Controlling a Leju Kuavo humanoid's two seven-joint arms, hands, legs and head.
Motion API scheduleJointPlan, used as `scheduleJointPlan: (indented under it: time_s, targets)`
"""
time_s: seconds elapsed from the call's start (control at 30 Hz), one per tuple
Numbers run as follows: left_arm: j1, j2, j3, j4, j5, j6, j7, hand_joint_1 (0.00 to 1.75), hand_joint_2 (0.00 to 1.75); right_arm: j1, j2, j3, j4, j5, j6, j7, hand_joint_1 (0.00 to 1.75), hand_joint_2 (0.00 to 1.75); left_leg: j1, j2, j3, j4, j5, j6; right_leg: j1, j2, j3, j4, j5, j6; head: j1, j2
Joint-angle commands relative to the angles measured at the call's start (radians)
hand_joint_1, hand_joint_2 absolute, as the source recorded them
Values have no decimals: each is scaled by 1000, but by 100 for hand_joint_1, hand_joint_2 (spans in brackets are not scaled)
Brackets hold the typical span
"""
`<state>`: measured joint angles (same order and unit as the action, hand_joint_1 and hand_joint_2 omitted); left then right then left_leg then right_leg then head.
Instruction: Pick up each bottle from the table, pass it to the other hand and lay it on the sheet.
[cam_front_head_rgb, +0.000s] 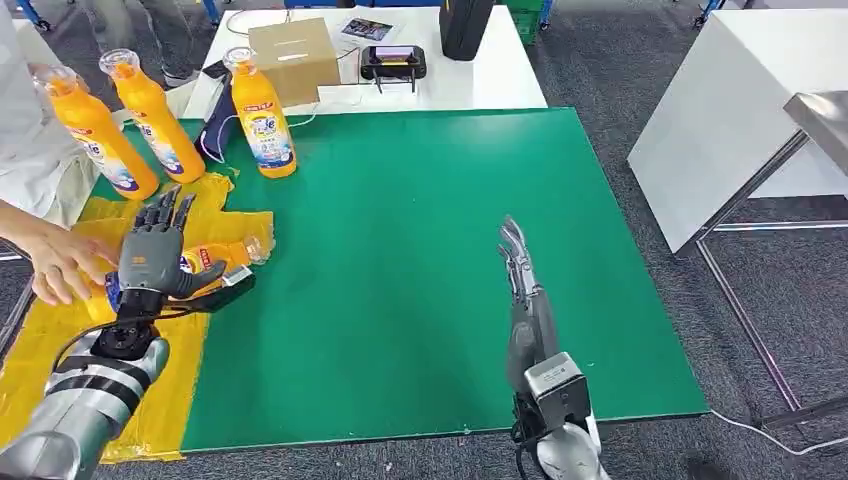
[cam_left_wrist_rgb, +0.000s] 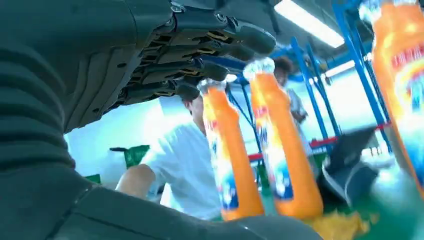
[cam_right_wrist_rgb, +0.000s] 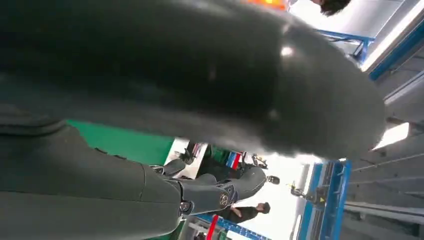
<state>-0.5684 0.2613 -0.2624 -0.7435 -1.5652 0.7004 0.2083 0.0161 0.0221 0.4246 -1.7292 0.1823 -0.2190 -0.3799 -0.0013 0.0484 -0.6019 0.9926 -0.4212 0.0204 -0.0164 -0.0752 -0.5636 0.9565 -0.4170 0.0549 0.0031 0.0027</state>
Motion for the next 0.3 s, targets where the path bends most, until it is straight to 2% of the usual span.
scheduleJointPlan:
  time_s: [0.03,0.13,0.2,0.27,0.3]
  targets:
    - [-24,-6,29,-36,-6,-2,2,0,175,-18,-24,11,50,-3,-7,1,0,0,2,-3,3,0,-1,-1,1,7,4,0,-1,-3,0,0]
    - [-41,-12,34,-28,-6,-2,-8,0,175,-15,-23,5,46,-2,-13,1,0,0,2,-3,2,0,-1,-1,1,3,2,0,-1,-2,0,0]
    - [-27,-42,89,-66,79,-2,-98,0,175,-6,-21,0,39,-2,-18,1,0,0,1,-3,1,0,0,-1,1,3,2,0,0,-1,0,0]
    - [4,-102,146,-106,285,-2,-289,0,175,21,-19,-15,20,5,-30,-1,0,0,2,-6,3,1,-2,-1,1,4,4,0,-2,-2,0,0]
    - [50,-130,148,-192,431,-56,-392,0,175,40,-13,-30,6,16,-39,-2,0,0,2,-6,2,1,-1,-1,1,2,3,0,-1,-2,0,0]
